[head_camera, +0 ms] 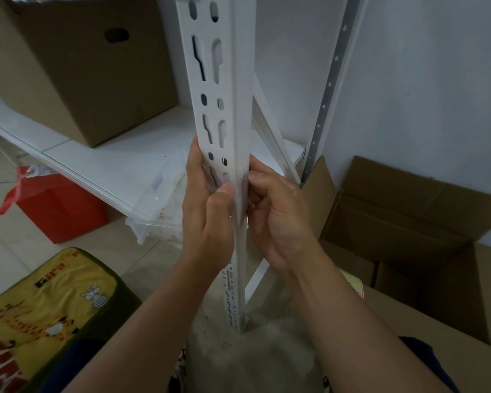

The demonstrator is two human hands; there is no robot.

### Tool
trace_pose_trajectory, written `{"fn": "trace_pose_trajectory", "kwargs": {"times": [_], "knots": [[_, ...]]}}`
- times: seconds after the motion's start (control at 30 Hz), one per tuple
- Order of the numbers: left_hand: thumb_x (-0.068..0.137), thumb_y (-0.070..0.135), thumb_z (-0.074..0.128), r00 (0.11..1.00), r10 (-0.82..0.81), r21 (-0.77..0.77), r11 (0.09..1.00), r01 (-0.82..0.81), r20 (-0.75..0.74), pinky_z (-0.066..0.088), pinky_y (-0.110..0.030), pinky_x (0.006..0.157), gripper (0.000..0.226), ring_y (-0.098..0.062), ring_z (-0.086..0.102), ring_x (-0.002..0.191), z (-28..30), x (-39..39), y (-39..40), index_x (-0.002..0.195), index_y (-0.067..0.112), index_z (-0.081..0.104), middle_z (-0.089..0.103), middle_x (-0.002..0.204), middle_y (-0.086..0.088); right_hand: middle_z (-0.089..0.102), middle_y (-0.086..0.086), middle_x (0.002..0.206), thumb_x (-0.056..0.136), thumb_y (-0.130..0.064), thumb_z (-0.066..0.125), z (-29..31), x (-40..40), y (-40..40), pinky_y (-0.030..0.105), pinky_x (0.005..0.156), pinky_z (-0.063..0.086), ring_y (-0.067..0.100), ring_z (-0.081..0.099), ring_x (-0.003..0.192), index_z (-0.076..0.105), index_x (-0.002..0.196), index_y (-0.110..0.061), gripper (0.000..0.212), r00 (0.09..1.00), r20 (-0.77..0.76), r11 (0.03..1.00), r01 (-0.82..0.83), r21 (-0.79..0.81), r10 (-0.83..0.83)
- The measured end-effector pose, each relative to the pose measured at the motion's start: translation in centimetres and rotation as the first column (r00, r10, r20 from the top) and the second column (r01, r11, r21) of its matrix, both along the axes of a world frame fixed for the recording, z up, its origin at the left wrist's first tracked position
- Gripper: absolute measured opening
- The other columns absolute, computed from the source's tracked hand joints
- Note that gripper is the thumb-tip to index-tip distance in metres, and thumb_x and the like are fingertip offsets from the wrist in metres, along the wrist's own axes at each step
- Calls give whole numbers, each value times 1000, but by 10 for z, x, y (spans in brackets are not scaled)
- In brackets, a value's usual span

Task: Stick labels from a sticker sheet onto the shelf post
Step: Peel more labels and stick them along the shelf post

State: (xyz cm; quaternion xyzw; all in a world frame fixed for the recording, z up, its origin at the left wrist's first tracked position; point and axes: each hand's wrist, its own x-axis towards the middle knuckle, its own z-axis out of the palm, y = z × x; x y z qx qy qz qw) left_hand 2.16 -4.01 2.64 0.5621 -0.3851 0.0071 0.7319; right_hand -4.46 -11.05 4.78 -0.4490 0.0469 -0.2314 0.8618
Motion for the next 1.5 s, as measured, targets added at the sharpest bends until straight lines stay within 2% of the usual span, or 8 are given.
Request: {"fn": "trace_pose_trajectory", "kwargs": {"times": [0.23,0.37,0.57,0.8,1.0,1.2,1.33,1.5], "knots": [[82,24,37,999,-31,-10,999,31,-24,41,-48,111,77,-28,41,137,-2,2,0,152,-1,16,37,148,-23,70,8,116,96,-6,49,-3,1,-1,32,87,56,25,67,108,64,123,-12,31,998,-38,996,44,-75,-47],[84,23,36,1000,-20,-3,1000,20,8,43,-28,108,75,-18,42,135,-1,2,0,151,-4,16,37,148,-19,69,5,117,95,-8,51,-5,2,0,37,91,54,25,66,109,64,124,-12,31,994,-53,984,91,-155,-100],[83,24,37,1000,-14,-9,1000,14,-4,44,-25,105,76,-19,43,136,0,-1,-1,152,-2,16,36,149,-19,71,-3,113,95,-8,53,-7,3,2,38,90,55,21,67,107,69,113,-25,29,976,-87,949,169,-266,-198],[83,24,36,1000,-14,-10,1000,14,-5,43,-28,108,76,-22,43,136,1,-1,0,151,-2,17,37,149,-20,72,3,112,95,-6,52,-4,1,1,28,82,56,23,68,104,68,116,-17,28,992,-52,981,101,-164,-111],[81,26,37,1000,-3,-20,1000,3,-23,44,-26,105,78,-21,45,134,2,-3,-2,151,-1,18,39,148,-19,73,0,109,95,-2,51,-4,1,1,26,80,56,21,69,103,70,108,-22,32,992,-49,985,111,-133,-119],[82,25,37,1000,8,-14,1000,-8,-21,41,-39,112,77,-26,41,137,0,-2,-1,151,-2,18,38,148,-22,72,3,112,95,-7,53,-3,0,1,25,79,56,22,69,103,69,112,-20,27,996,-45,993,77,-93,-81],[82,24,36,1000,-3,-16,1000,3,-20,41,-26,109,76,-22,41,136,0,-2,-1,150,-4,18,37,149,-21,72,1,112,96,-5,52,-3,0,1,26,81,56,21,68,104,69,112,-22,29,996,-46,991,74,-109,-80],[81,25,37,1000,-1,-28,1000,0,-22,43,-27,108,77,-25,42,136,1,-2,-2,151,-3,18,37,148,-22,72,1,110,96,-2,49,-3,-1,0,26,82,56,20,68,104,68,112,-21,31,997,-39,992,66,-106,-71]]}}
